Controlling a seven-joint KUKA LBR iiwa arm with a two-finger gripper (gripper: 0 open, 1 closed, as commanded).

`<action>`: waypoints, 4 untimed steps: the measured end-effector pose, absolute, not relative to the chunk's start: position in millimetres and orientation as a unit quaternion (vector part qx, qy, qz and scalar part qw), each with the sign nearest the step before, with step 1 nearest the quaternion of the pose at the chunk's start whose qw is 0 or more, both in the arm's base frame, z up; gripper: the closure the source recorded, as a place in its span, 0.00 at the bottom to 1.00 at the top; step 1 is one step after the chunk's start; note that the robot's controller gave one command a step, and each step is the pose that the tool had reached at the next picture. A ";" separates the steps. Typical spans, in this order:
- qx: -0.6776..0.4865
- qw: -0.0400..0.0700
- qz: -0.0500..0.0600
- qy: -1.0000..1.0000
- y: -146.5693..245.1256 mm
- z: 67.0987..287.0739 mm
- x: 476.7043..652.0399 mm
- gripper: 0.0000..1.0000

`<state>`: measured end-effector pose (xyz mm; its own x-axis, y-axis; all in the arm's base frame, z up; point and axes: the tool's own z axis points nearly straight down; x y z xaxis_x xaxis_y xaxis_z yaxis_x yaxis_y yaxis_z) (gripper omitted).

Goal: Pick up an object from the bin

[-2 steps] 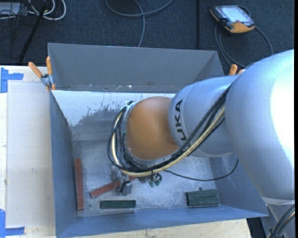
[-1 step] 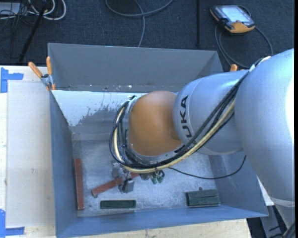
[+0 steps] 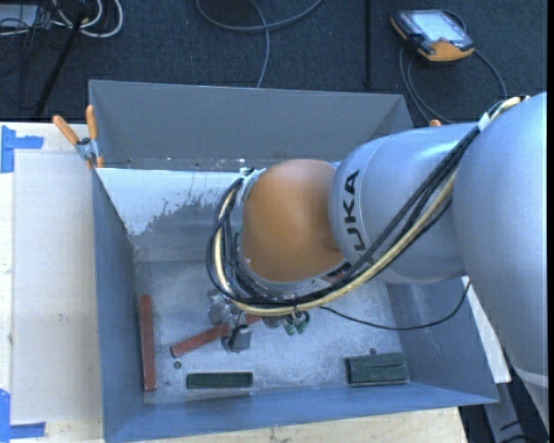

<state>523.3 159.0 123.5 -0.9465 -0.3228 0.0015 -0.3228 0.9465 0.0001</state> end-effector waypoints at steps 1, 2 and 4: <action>0.163 -0.001 0.000 -0.987 159.3 136.3 523.4 1.00; 0.163 0.002 0.000 -0.987 159.3 146.1 522.3 1.00; 0.163 0.001 0.000 -0.987 159.3 182.4 522.5 1.00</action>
Offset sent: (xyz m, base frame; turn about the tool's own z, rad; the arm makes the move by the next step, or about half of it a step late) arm -0.0001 0.0000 0.0758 0.0000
